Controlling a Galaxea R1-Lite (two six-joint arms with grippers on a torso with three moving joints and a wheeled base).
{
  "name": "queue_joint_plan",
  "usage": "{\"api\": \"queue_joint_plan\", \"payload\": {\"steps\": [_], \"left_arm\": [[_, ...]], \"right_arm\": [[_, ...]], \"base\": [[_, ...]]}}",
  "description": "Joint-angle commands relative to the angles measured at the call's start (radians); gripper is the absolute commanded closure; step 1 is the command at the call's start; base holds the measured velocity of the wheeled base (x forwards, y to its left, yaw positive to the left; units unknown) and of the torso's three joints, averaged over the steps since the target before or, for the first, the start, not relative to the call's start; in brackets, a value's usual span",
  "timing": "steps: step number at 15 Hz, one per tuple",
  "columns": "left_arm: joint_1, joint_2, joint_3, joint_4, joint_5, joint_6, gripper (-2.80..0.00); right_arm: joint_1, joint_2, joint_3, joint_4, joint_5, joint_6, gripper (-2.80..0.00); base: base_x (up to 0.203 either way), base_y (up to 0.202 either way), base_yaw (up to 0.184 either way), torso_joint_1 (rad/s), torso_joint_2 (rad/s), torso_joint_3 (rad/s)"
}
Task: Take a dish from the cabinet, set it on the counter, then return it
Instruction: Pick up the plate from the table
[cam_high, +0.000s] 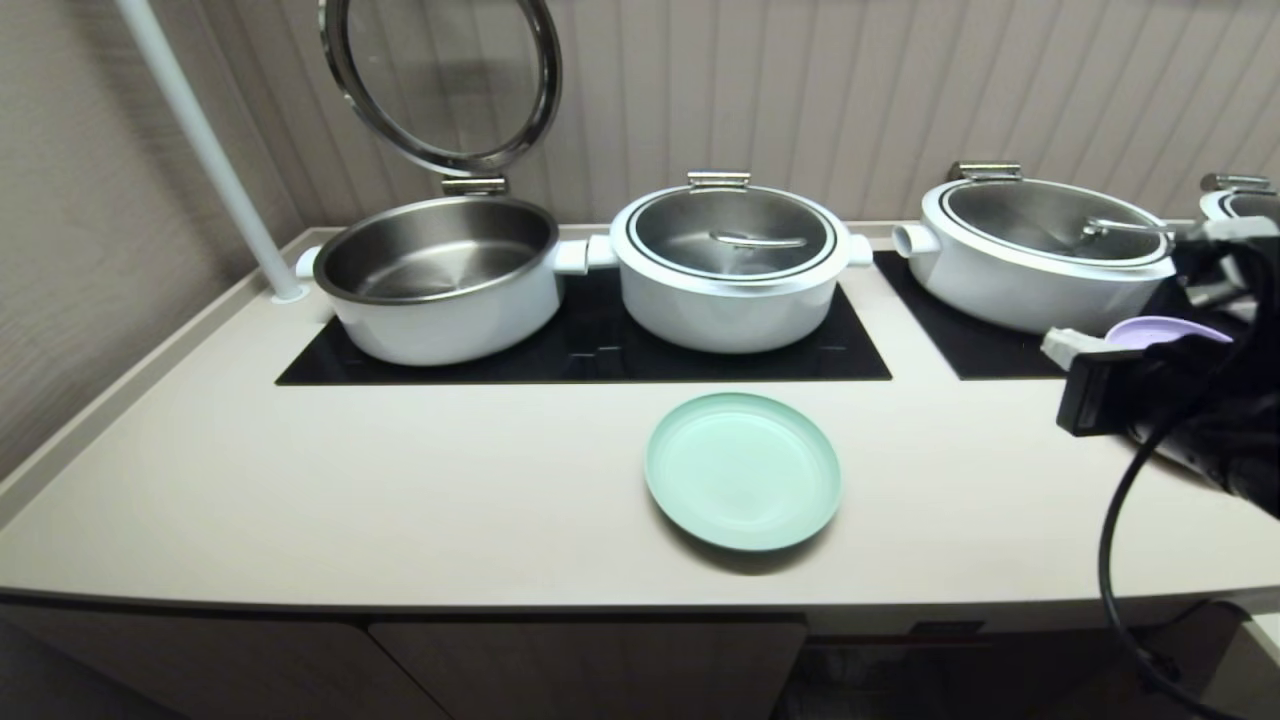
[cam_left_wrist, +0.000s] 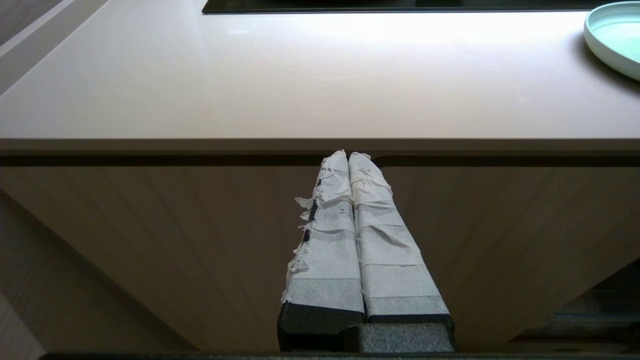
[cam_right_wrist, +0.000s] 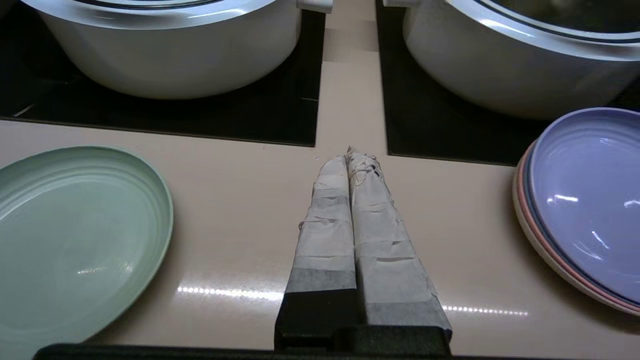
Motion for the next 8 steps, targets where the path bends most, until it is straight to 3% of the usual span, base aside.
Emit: {"api": "queue_joint_plan", "payload": {"steps": [1, 4, 8], "left_arm": [[0.0, 0.0, 0.0, 0.001, 0.0, -0.001, 0.0], [0.0, 0.0, 0.0, 0.0, 0.0, -0.001, 0.0], [0.0, 0.0, 0.0, 0.0, 0.0, -0.001, 0.0]], "right_arm": [[-0.04, -0.129, 0.111, -0.043, 0.007, -0.032, 0.0], [-0.08, -0.295, 0.274, -0.055, 0.052, -0.061, 0.0], [-0.235, -0.555, 0.504, -0.053, 0.263, -0.114, 0.0]], "base": [[0.0, 0.0, 0.0, 0.0, 0.0, 0.0], [0.0, 0.0, 0.0, 0.0, 0.0, 0.0], [0.0, 0.0, 0.0, 0.0, 0.0, 0.0]]}}
